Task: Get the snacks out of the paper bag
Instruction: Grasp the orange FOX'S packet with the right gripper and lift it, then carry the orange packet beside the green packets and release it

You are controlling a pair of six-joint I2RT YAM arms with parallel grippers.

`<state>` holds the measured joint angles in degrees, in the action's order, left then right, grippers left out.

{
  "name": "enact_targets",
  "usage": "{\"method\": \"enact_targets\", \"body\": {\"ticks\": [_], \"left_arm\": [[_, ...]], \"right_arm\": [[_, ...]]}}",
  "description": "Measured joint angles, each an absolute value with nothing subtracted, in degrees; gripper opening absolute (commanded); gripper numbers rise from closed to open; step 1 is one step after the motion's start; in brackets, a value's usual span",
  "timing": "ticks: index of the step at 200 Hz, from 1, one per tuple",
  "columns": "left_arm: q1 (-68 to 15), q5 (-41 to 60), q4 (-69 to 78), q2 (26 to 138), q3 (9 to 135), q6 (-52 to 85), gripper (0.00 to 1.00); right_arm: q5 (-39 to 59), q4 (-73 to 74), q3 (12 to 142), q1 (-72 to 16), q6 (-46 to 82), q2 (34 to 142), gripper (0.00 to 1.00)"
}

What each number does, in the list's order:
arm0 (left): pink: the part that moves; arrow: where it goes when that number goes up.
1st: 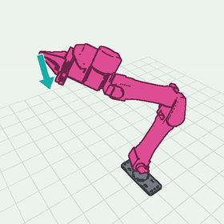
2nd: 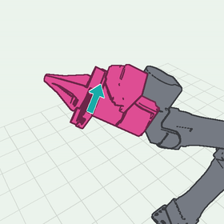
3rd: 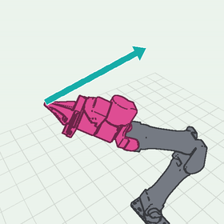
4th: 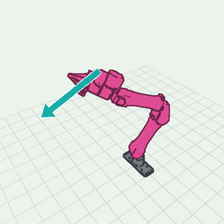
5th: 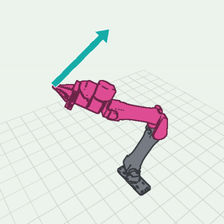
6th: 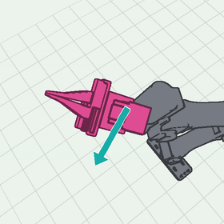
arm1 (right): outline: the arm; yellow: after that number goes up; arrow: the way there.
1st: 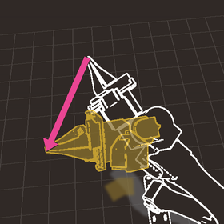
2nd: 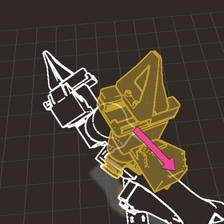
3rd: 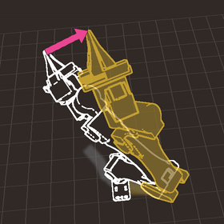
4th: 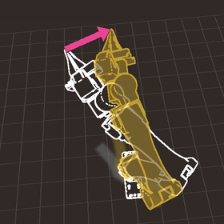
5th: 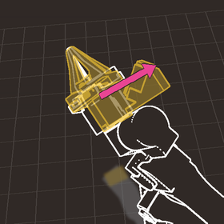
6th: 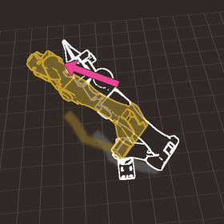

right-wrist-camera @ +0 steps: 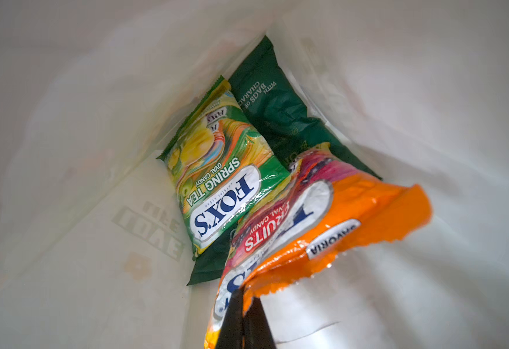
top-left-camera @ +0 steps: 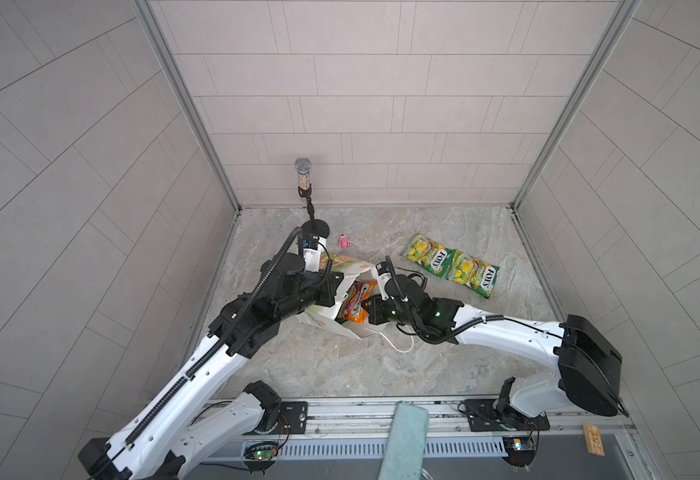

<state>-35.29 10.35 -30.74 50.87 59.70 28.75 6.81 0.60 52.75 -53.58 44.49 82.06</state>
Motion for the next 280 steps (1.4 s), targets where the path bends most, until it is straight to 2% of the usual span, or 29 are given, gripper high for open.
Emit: {"method": "enact_targets", "body": {"ticks": [129,187,226,280], "left_arm": [[-35.3,6.8,-30.7,53.1,59.7,31.5,0.00],[-35.3,7.1,-30.7,53.7,59.7,31.6,0.00],[-35.3,7.6,-30.6,53.9,59.7,31.6,0.00],[-35.3,7.9,-30.4,54.0,59.7,31.6,0.00]], "right_arm": [[10.4,-5.9,52.1,-53.6,37.6,65.0,0.00],[8.2,-12.5,53.1,-52.7,34.9,55.1,0.00],[6.6,-17.1,53.9,-47.7,34.5,49.9,0.00],[7.6,-22.3,52.4,-34.7,35.6,44.4,0.00]]}}
